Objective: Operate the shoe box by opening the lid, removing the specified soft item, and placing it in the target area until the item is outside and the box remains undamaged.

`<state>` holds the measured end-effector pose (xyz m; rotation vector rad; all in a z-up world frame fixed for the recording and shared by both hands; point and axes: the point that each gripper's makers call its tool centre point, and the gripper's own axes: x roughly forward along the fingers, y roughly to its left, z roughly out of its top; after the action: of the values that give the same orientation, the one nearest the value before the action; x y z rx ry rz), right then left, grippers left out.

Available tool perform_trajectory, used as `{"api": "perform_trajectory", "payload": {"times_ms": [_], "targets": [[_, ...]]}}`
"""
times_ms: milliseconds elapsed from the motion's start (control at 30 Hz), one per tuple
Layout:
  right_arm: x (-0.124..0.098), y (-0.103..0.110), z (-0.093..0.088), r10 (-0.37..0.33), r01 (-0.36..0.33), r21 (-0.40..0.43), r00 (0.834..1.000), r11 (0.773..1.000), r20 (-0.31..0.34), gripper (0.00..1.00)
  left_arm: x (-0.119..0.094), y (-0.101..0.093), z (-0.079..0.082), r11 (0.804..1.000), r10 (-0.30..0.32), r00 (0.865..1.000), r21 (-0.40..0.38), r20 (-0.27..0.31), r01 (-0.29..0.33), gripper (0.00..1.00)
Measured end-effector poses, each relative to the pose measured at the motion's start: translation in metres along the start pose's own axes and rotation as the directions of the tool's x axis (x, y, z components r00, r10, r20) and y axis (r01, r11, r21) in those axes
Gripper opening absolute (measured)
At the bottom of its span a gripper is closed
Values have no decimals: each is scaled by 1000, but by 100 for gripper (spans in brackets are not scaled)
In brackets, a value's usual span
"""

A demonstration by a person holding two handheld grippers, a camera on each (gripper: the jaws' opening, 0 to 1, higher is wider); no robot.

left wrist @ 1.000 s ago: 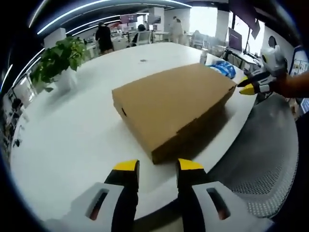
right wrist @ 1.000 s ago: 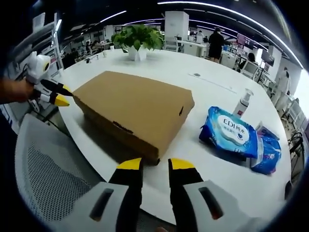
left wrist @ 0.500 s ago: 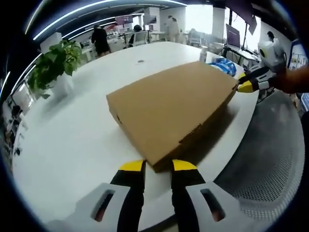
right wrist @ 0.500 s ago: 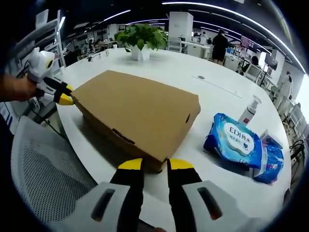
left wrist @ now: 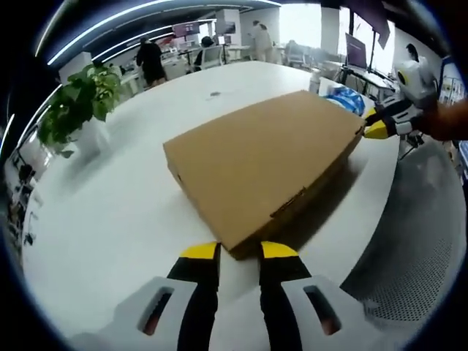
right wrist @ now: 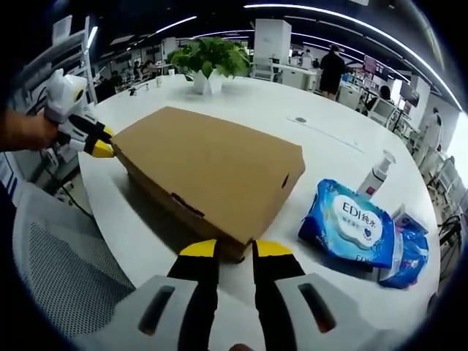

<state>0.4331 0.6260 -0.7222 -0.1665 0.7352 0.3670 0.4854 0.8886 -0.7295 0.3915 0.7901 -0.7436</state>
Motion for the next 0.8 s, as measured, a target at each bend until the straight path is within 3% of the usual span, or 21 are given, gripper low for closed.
{"api": "perform_trajectory", "payload": {"times_ms": [467, 800], "targets": [[19, -36, 17, -20, 21, -18, 1000, 1000, 7, 15, 27, 8, 29, 1000, -4, 1000, 30, -4, 4, 18], [28, -51, 23, -24, 24, -37, 1000, 999, 6, 15, 40, 14, 42, 999, -16, 1000, 50, -7, 16, 19]]}}
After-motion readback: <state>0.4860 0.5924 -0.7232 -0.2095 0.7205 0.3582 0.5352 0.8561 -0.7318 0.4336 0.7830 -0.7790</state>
